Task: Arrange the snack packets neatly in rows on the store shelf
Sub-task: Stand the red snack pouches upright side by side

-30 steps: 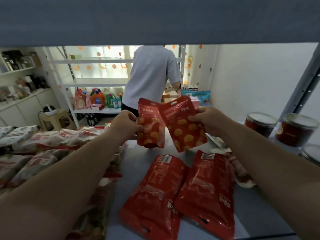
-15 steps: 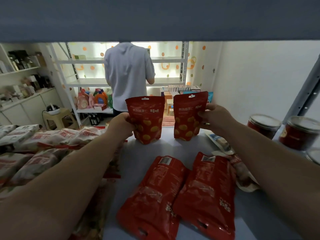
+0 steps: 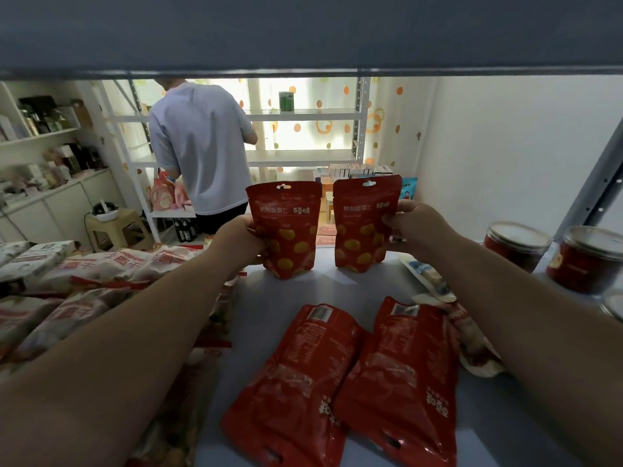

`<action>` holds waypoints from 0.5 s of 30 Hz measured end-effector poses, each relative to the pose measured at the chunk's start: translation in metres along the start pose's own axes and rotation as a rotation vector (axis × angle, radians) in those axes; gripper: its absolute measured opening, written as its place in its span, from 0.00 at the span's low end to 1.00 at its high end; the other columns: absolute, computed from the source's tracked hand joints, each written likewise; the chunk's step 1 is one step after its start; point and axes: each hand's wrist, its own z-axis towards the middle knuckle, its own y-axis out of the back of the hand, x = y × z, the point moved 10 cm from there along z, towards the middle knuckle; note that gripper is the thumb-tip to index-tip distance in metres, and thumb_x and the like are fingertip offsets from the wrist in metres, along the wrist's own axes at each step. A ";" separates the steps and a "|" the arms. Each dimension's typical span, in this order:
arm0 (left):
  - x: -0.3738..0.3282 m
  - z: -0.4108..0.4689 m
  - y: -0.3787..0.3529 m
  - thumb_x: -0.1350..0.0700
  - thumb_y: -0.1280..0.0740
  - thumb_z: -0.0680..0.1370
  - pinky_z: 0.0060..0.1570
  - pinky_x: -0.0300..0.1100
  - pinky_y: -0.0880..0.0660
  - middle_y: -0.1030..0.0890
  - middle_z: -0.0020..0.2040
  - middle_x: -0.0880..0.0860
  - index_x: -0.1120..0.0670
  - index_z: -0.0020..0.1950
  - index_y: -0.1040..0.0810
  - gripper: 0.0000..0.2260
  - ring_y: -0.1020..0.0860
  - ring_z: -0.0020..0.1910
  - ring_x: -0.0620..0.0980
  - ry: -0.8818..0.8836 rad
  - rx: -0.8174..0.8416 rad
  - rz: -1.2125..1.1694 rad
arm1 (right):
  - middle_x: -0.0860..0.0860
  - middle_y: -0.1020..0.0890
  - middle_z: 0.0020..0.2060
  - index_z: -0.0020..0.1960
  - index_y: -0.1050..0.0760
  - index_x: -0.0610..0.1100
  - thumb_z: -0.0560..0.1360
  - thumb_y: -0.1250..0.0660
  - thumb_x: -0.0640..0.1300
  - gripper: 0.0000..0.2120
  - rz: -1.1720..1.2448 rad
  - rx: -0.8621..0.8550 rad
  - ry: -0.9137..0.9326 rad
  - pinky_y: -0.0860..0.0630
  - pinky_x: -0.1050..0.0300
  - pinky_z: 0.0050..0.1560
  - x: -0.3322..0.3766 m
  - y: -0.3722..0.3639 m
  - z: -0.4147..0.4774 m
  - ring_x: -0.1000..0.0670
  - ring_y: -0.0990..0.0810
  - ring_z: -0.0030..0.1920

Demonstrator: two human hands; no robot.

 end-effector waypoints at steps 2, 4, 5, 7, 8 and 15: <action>0.001 0.001 0.000 0.71 0.37 0.74 0.45 0.54 0.17 0.17 0.47 0.60 0.59 0.49 0.19 0.11 0.17 0.46 0.60 0.003 -0.001 -0.006 | 0.46 0.19 0.51 0.52 0.24 0.47 0.79 0.38 0.33 0.10 0.001 0.001 0.002 0.19 0.41 0.53 0.000 0.000 -0.001 0.44 0.20 0.55; 0.003 0.003 0.000 0.69 0.36 0.75 0.44 0.53 0.17 0.17 0.47 0.60 0.60 0.50 0.20 0.09 0.17 0.46 0.60 0.011 -0.003 -0.014 | 0.46 0.19 0.51 0.52 0.24 0.47 0.79 0.38 0.33 0.11 0.004 -0.005 0.014 0.19 0.41 0.53 0.000 0.000 -0.003 0.44 0.20 0.55; 0.004 0.003 0.000 0.68 0.36 0.76 0.45 0.54 0.17 0.16 0.47 0.59 0.60 0.51 0.20 0.08 0.17 0.47 0.59 0.017 -0.003 -0.019 | 0.46 0.19 0.51 0.53 0.24 0.48 0.79 0.38 0.34 0.11 0.005 -0.011 0.018 0.19 0.41 0.53 0.000 0.001 -0.003 0.44 0.20 0.55; 0.005 0.003 -0.001 0.66 0.36 0.77 0.47 0.55 0.18 0.16 0.49 0.58 0.59 0.53 0.20 0.08 0.17 0.48 0.58 0.024 0.000 -0.031 | 0.47 0.19 0.50 0.52 0.23 0.48 0.79 0.38 0.34 0.11 0.003 -0.020 0.019 0.19 0.42 0.54 -0.002 0.002 -0.005 0.44 0.19 0.54; 0.005 0.003 -0.001 0.66 0.36 0.77 0.48 0.55 0.18 0.16 0.49 0.58 0.59 0.54 0.20 0.09 0.17 0.49 0.59 0.023 0.000 -0.035 | 0.47 0.19 0.50 0.52 0.23 0.48 0.79 0.38 0.34 0.11 0.003 -0.022 0.019 0.19 0.42 0.54 -0.002 0.002 -0.005 0.44 0.19 0.54; 0.004 0.001 0.000 0.66 0.34 0.76 0.48 0.56 0.18 0.15 0.48 0.57 0.58 0.52 0.19 0.08 0.16 0.47 0.58 0.037 -0.017 -0.027 | 0.48 0.18 0.48 0.51 0.23 0.49 0.79 0.39 0.33 0.12 0.005 0.019 0.013 0.20 0.48 0.51 0.001 -0.001 -0.011 0.47 0.20 0.51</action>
